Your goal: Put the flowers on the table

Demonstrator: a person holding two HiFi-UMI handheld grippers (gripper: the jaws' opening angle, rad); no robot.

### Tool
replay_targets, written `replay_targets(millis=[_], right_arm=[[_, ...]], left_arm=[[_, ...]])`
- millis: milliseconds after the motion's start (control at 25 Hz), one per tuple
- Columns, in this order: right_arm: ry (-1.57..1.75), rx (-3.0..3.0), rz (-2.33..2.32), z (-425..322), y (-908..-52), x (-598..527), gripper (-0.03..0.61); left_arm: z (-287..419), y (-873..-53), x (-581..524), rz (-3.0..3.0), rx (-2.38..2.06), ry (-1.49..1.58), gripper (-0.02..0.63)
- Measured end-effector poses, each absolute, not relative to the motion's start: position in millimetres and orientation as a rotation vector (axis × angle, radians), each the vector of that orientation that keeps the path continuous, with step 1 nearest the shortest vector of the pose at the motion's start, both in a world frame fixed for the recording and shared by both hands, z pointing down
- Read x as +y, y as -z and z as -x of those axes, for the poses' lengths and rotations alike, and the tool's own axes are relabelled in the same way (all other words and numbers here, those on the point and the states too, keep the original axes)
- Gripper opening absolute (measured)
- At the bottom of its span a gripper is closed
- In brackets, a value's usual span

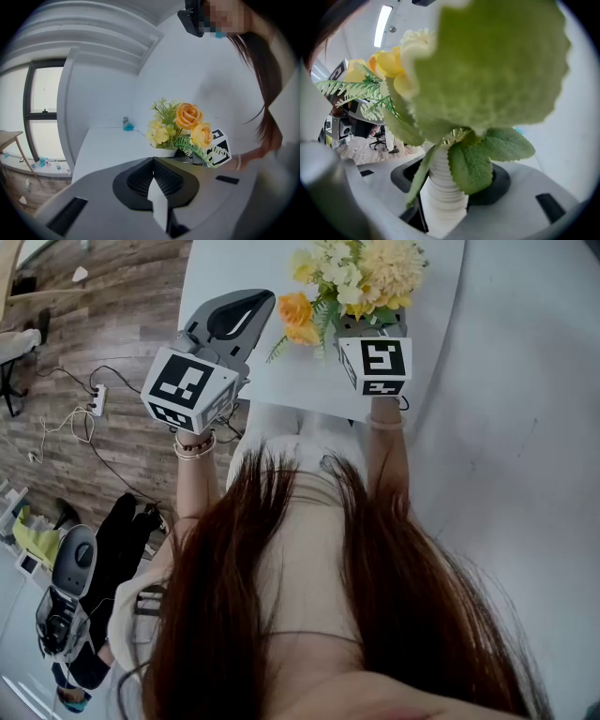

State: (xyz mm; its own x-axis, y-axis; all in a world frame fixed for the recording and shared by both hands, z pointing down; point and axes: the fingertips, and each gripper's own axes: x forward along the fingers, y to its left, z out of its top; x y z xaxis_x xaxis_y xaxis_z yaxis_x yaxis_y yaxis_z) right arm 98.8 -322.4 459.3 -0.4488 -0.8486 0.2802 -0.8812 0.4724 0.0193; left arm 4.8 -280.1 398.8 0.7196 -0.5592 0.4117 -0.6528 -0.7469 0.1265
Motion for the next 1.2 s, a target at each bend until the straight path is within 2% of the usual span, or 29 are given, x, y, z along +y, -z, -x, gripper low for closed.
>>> replay_targets(millis=[1200], right_arm=[[-0.163, -2.465, -1.466, -97, -457, -322, 0.262]], left_arm=[[-11, -390, -286, -2.679, -0.944, -0.502, 0.005]])
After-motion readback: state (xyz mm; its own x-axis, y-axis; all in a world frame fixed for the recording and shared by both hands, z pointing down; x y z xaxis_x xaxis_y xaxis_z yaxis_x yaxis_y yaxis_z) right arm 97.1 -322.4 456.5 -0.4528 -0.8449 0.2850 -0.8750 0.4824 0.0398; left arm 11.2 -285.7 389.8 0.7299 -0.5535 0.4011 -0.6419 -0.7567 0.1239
